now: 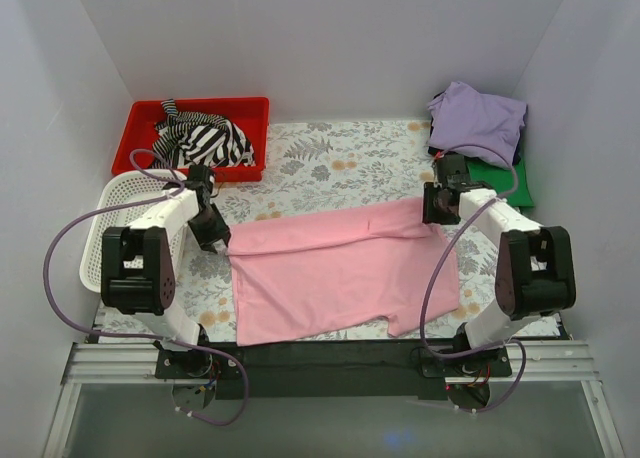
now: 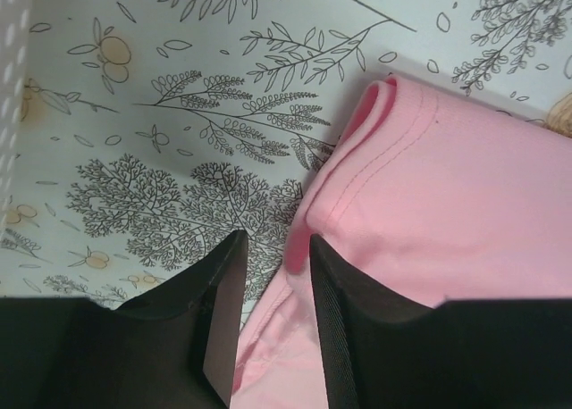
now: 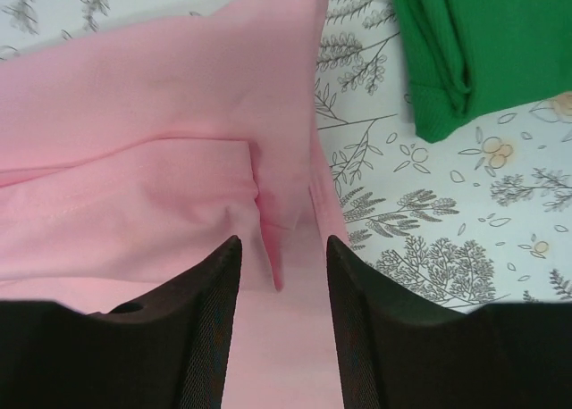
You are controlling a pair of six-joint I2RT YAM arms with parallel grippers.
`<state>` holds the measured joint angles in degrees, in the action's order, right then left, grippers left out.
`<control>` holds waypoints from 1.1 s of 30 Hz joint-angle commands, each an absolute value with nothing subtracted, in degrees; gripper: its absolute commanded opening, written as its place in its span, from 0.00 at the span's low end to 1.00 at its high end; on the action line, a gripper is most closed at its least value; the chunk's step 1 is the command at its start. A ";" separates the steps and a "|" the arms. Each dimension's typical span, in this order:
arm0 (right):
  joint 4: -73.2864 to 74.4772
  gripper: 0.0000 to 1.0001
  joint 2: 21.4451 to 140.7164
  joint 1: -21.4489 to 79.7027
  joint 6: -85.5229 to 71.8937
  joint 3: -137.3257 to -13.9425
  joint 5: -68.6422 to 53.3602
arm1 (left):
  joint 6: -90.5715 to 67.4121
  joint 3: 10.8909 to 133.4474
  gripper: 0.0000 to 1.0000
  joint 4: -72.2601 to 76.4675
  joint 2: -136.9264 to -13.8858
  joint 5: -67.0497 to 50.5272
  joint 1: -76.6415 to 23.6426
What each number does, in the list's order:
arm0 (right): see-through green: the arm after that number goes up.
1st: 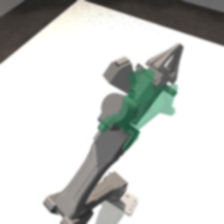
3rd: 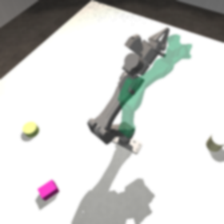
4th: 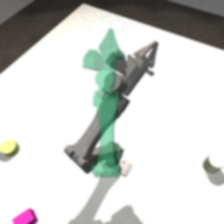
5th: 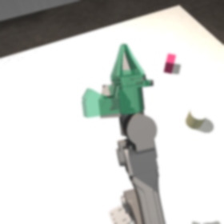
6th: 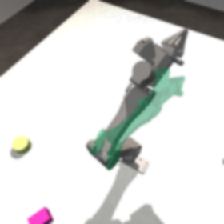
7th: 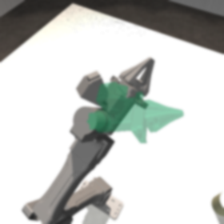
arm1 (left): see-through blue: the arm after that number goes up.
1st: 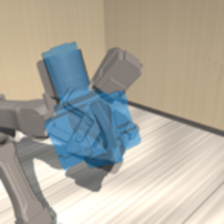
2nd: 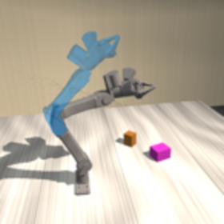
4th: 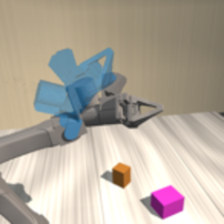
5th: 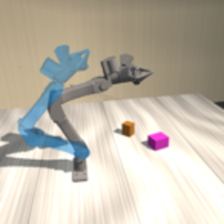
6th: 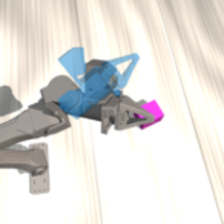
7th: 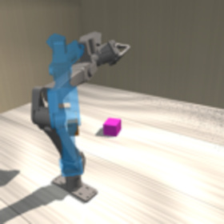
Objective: Fold and stack the t-shirts
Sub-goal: Fold the tshirt
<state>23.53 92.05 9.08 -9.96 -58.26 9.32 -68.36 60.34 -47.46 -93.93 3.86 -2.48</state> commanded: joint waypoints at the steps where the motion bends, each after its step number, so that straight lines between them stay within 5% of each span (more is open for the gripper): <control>1: 22.07 0.50 85.44 9.05 -10.55 -58.62 10.73 | -70.57 64.41 0.33 -50.01 -88.69 6.78 -2.55; 12: 19.25 0.48 96.23 9.05 -8.97 -66.70 -11.15 | -67.33 66.27 0.34 -37.53 -91.22 -21.88 -4.65; 33: 24.87 0.42 103.19 13.53 -6.33 -66.89 -13.10 | -67.68 69.08 0.30 -35.95 -104.50 -20.39 -13.80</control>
<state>23.16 103.66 13.17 -7.57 -67.96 -12.60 -68.18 66.59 -36.38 -104.53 -20.18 -13.43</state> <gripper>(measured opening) 0.423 0.307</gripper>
